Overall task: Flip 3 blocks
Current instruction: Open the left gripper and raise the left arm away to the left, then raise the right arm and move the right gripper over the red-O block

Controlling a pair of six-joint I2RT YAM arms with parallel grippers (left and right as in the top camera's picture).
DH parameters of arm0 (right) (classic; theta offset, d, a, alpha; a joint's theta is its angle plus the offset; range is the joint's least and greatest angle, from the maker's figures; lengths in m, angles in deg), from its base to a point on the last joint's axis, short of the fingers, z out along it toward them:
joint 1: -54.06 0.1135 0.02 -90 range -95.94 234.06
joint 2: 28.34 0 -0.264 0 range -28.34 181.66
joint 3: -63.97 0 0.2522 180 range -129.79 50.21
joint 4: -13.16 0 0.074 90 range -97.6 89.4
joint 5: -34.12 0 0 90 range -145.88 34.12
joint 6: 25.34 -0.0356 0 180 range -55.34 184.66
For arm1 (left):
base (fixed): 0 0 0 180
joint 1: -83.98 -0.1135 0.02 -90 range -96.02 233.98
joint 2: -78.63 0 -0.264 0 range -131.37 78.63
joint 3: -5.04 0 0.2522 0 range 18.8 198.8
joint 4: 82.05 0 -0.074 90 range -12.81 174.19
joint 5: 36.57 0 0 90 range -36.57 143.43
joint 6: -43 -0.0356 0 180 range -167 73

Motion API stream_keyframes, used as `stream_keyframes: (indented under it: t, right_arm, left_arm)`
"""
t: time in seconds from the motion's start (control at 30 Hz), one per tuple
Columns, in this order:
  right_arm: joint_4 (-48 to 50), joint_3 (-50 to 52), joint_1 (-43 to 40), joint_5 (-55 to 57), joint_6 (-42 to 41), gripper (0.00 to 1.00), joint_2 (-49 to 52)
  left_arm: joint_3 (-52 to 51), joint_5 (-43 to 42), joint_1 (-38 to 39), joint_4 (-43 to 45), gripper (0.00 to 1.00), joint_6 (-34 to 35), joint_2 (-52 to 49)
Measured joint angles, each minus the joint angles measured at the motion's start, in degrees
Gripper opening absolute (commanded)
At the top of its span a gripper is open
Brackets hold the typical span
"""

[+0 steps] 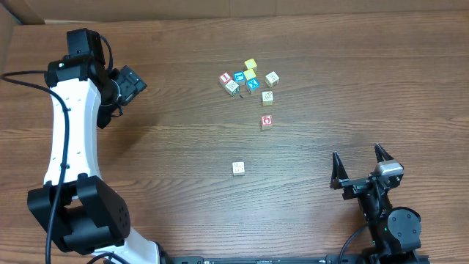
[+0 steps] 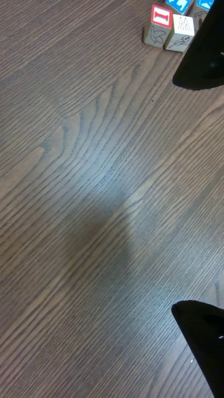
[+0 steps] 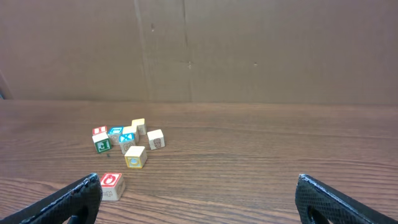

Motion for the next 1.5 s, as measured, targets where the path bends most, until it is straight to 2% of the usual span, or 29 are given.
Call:
stream_keyframes:
  t: [0.97, 1.37, 1.5]
  right_arm:
    - [0.2, 0.0, 0.0, -0.1, 0.0, 1.0, 0.0]
    - [1.4, 0.0, 0.0, -9.5, -0.3, 1.0, 0.0]
    - [-2.2, -1.3, 0.0, -10.5, -0.8, 1.0, 0.3]
  left_arm:
    - [0.0, 0.0, 0.0, 0.0, 1.0, 0.0, 0.0]
    - [0.0, 0.0, 0.0, 0.0, 1.0, 0.0, 0.0]
    - [0.0, 0.0, 0.0, 0.0, 1.0, 0.0, 0.0]
